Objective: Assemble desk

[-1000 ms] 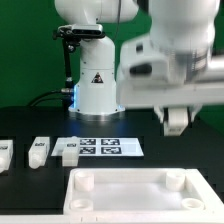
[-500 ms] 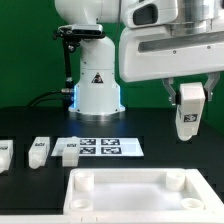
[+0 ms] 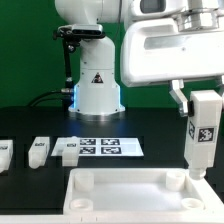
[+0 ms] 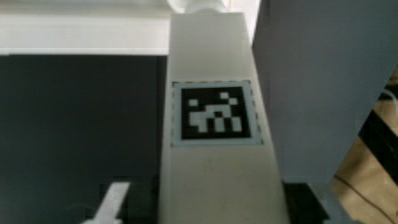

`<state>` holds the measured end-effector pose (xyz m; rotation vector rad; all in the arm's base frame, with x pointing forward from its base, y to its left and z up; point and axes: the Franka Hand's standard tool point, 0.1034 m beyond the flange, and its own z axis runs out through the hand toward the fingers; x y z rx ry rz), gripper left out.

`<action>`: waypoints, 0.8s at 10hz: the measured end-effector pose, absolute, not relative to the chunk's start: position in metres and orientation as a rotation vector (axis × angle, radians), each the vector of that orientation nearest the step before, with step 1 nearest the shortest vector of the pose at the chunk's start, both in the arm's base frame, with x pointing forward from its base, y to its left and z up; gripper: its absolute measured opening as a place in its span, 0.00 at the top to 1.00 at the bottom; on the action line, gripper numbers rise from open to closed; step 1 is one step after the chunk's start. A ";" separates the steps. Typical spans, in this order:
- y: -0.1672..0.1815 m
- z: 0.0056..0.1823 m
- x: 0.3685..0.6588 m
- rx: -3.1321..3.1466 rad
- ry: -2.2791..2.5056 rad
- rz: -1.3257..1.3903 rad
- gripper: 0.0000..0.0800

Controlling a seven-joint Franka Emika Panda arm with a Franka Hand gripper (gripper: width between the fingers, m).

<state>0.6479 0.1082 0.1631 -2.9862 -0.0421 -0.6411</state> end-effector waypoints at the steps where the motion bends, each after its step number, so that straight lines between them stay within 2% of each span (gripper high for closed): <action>1: 0.107 0.164 0.649 -2.973 -0.042 -0.717 0.64; 2: 0.106 0.168 0.654 -2.921 -0.037 -0.927 0.64; 3: 0.106 0.159 0.648 -2.925 -0.041 -0.924 0.64; 5: 0.117 0.153 0.636 -2.918 -0.055 -0.945 0.64; 8: 0.119 0.150 0.633 -2.920 -0.066 -0.951 0.64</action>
Offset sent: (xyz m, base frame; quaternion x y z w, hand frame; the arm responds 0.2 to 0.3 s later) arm -0.0221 -0.0134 -0.0151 -0.0773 0.0089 -0.0470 0.9959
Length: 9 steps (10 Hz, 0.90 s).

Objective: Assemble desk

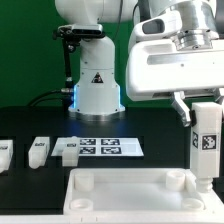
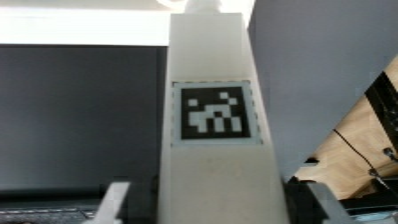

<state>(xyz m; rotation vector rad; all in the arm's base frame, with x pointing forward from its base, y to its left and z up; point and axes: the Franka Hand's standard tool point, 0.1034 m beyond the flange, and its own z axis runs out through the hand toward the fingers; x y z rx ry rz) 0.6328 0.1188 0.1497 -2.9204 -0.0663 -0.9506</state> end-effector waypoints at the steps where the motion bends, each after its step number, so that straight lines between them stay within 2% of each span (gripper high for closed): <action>1: 0.121 0.148 0.631 -2.932 -0.133 -0.949 0.64; 5: 0.105 0.131 0.622 -2.995 -0.377 -0.914 0.64; 9: 0.104 0.128 0.622 -2.991 -0.327 -0.904 0.64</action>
Offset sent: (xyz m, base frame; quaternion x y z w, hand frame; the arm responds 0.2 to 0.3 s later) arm -0.0124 -0.0233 -0.0181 0.0052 -0.0334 -0.1352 0.9902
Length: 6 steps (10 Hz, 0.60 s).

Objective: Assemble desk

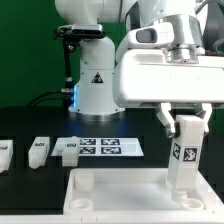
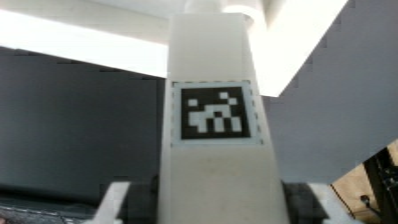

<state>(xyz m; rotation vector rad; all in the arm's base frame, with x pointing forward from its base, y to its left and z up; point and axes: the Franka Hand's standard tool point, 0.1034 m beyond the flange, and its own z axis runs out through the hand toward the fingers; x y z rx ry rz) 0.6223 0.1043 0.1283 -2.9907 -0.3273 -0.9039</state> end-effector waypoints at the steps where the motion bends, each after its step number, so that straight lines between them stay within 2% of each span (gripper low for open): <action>1: 0.105 0.129 0.622 -2.990 -0.299 -0.887 0.64; 6: 0.112 0.128 0.629 -2.981 -0.267 -0.872 0.64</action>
Offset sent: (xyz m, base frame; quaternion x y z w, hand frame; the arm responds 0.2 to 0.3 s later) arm 0.0018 0.0113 -0.0040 0.0298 -0.0080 0.0584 0.9978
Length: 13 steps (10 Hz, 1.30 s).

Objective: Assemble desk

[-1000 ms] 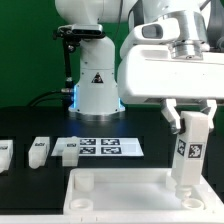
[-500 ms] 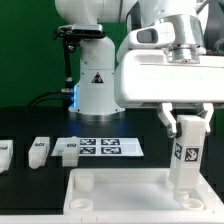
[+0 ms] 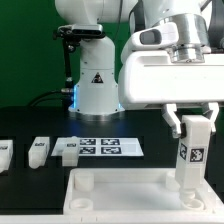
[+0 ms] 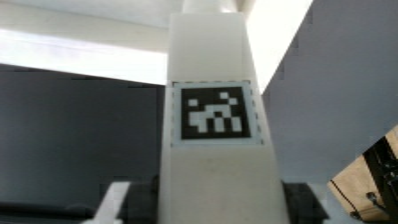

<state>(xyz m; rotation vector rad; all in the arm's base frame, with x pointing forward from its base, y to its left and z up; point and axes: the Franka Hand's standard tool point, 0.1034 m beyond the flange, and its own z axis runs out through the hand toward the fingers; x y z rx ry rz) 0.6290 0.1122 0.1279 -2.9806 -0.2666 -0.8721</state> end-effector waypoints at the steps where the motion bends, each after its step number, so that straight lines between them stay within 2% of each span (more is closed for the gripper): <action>1: 0.112 0.128 0.634 -2.980 -0.272 -0.879 0.64; 6: 0.113 0.128 0.642 -2.975 -0.272 -0.897 0.64; 13: 0.115 0.126 0.632 -2.978 -0.288 -0.888 0.64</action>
Offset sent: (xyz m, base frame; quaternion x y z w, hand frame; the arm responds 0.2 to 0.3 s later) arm 0.0095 0.0102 -0.0049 0.0068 -0.0017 0.0170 0.9998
